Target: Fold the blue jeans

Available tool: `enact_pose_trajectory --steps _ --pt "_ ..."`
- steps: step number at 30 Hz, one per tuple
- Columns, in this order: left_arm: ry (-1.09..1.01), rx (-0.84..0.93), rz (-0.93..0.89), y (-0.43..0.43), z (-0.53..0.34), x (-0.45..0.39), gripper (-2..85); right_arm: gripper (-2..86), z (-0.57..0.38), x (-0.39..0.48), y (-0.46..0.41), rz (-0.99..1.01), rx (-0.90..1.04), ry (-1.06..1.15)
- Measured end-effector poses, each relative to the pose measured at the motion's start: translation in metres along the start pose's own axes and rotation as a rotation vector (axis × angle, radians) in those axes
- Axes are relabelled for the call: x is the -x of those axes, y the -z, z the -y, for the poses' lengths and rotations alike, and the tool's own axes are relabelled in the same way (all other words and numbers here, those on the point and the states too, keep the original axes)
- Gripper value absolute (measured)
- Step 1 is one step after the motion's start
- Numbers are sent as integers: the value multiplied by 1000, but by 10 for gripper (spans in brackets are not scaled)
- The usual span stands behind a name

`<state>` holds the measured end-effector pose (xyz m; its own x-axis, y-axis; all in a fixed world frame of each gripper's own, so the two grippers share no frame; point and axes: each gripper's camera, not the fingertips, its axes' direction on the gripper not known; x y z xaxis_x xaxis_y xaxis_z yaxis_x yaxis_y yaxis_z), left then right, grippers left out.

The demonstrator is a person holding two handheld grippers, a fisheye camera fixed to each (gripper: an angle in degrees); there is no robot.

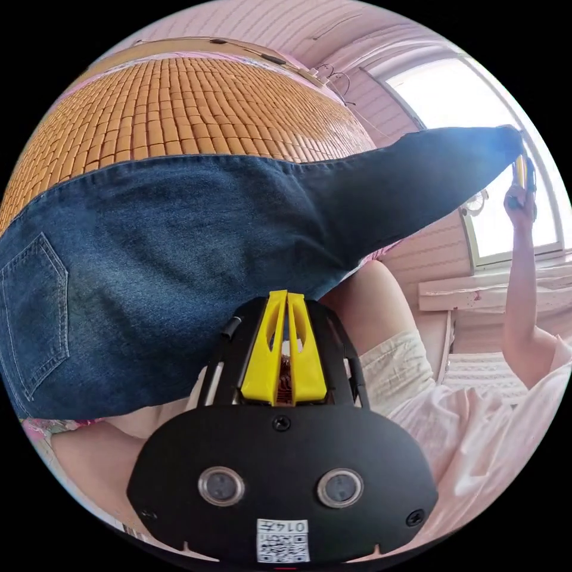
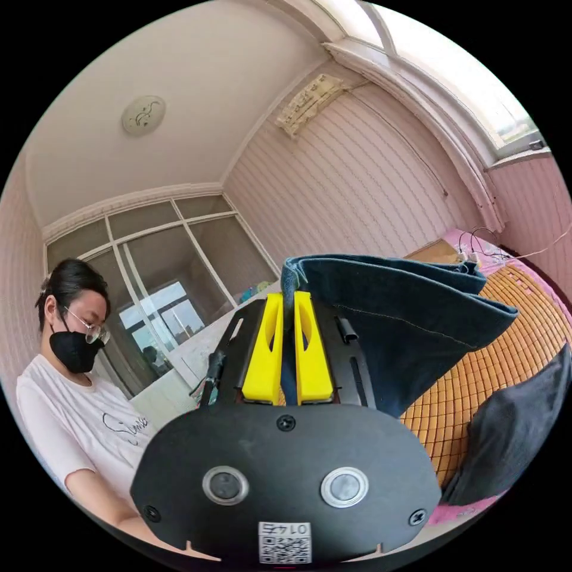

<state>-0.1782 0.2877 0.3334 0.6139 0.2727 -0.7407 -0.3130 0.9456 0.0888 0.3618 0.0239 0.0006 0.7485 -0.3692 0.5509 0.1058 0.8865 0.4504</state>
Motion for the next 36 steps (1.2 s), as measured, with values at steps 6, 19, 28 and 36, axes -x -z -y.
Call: enact_pose_trajectory --steps 6,19,28,36 --pt "92 -161 109 95 -56 39 -9 33 -94 96 -261 251 679 137" --pt "233 -188 198 132 -114 92 3 78 -257 166 -438 -111 1214 320" --pt "295 -189 159 127 -110 97 53 72 -293 230 -528 -230 1363 625" --pt "291 -258 122 150 -107 88 57 40 -227 260 -499 -89 1224 629"
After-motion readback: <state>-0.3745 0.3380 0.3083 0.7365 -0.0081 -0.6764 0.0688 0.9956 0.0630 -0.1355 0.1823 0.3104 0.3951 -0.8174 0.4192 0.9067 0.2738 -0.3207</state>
